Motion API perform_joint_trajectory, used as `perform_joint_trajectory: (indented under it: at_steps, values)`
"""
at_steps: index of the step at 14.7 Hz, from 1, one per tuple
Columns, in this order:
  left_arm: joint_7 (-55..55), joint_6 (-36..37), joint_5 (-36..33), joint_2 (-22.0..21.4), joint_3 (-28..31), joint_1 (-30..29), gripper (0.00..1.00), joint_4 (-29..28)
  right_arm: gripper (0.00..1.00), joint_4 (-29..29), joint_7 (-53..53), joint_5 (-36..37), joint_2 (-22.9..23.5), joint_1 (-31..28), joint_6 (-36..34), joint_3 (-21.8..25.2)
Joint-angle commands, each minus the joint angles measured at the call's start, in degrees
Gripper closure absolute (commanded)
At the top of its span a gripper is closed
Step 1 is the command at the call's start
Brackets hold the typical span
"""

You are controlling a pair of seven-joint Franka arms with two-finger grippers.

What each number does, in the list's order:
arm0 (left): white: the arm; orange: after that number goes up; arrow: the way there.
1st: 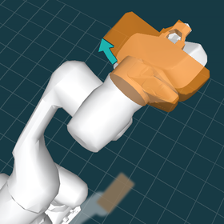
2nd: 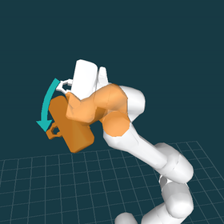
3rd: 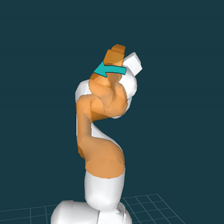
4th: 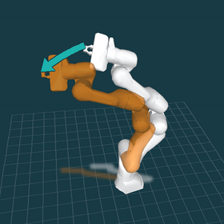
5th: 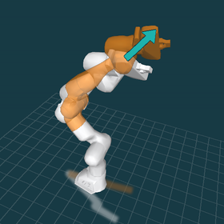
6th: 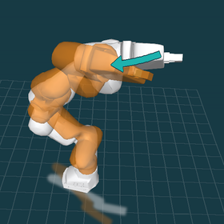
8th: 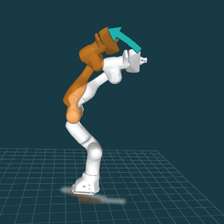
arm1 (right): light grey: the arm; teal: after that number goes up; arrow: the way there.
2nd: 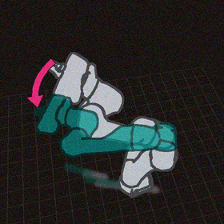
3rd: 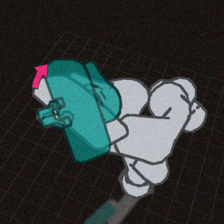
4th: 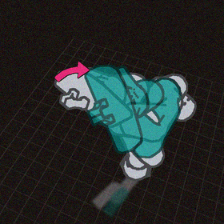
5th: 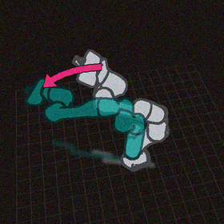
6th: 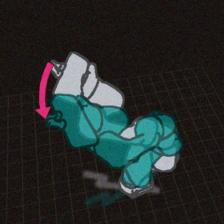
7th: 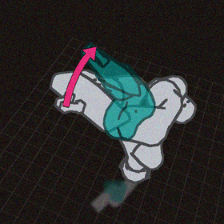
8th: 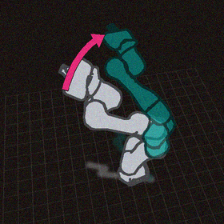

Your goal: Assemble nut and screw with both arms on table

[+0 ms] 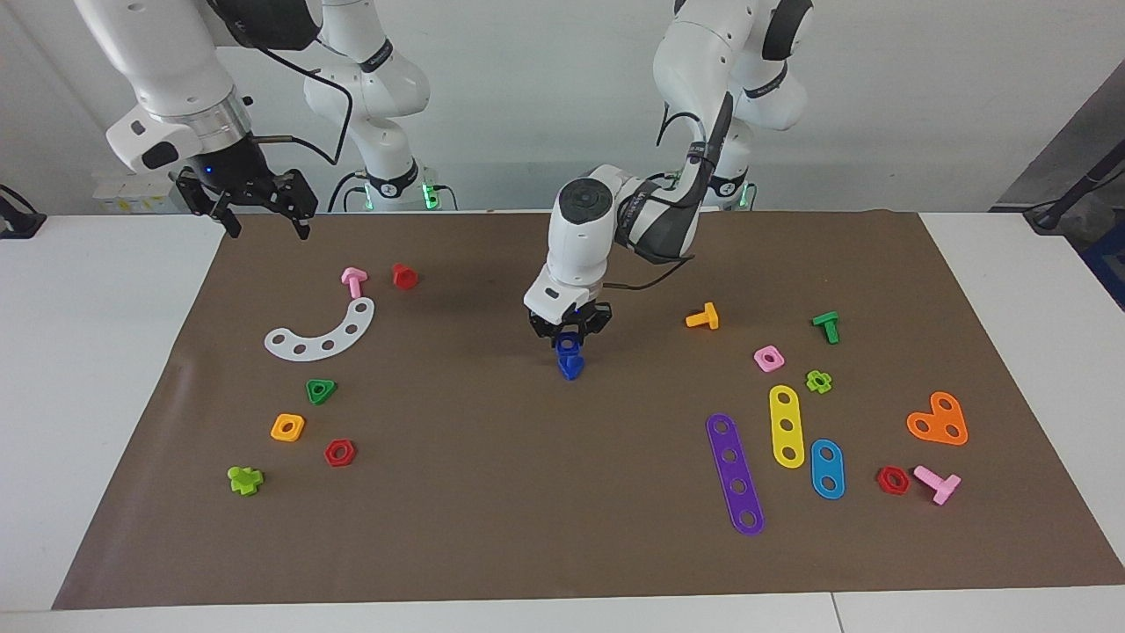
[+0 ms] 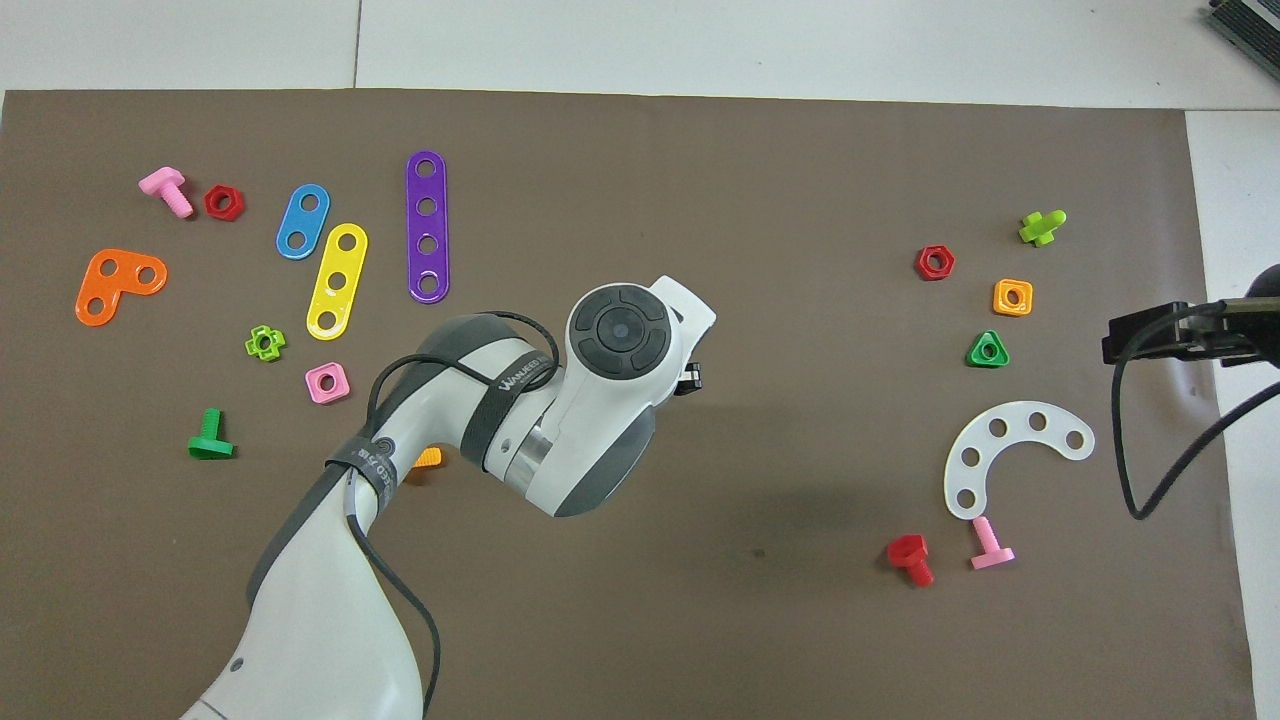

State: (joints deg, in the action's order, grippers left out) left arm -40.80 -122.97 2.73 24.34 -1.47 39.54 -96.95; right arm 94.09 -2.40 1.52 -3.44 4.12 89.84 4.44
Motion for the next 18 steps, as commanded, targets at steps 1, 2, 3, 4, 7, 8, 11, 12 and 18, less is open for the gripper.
perform_joint_trajectory:
  at_steps: [1,2,3,4,7,8,11,12,18]
  values:
    - [-0.69,1.42,-0.18,1.32,0.77,0.28,1.00,2.55,0.00,0.22,1.35,-0.20,-0.78,-0.08,-0.80,0.13]
    - [-0.69,1.33,-0.18,1.58,0.86,0.28,1.00,2.64,0.00,0.22,1.35,-0.20,-0.78,-0.08,-0.80,0.13]
    - [-0.69,1.25,-0.18,1.58,0.86,0.19,1.00,2.64,0.00,0.22,1.35,-0.20,-0.78,-0.08,-0.80,0.13]
    - [-0.69,1.16,-0.26,1.67,0.86,0.19,1.00,2.64,0.00,0.22,1.35,-0.20,-0.78,0.01,-0.80,0.13]
    - [-0.60,0.81,-1.67,1.85,1.21,0.19,1.00,2.73,0.00,0.22,1.35,-0.20,-0.78,-0.08,-0.80,0.13]
    - [-0.60,0.72,-1.67,1.94,1.21,0.19,1.00,2.64,0.00,0.22,1.35,-0.20,-0.78,0.01,-0.80,0.13]
    - [-0.69,-0.42,-1.85,2.11,1.21,0.19,1.00,2.29,0.00,0.22,1.35,-0.20,-0.78,-0.08,-0.80,0.13]
    - [-0.69,-0.86,-1.85,2.37,1.21,0.19,1.00,2.12,0.00,0.13,1.35,-0.20,-0.78,-0.08,-0.80,0.13]
    - [-0.78,-2.62,-2.20,2.46,1.21,0.45,1.00,1.32,0.00,0.22,1.35,-0.20,-0.78,0.01,-0.80,0.13]
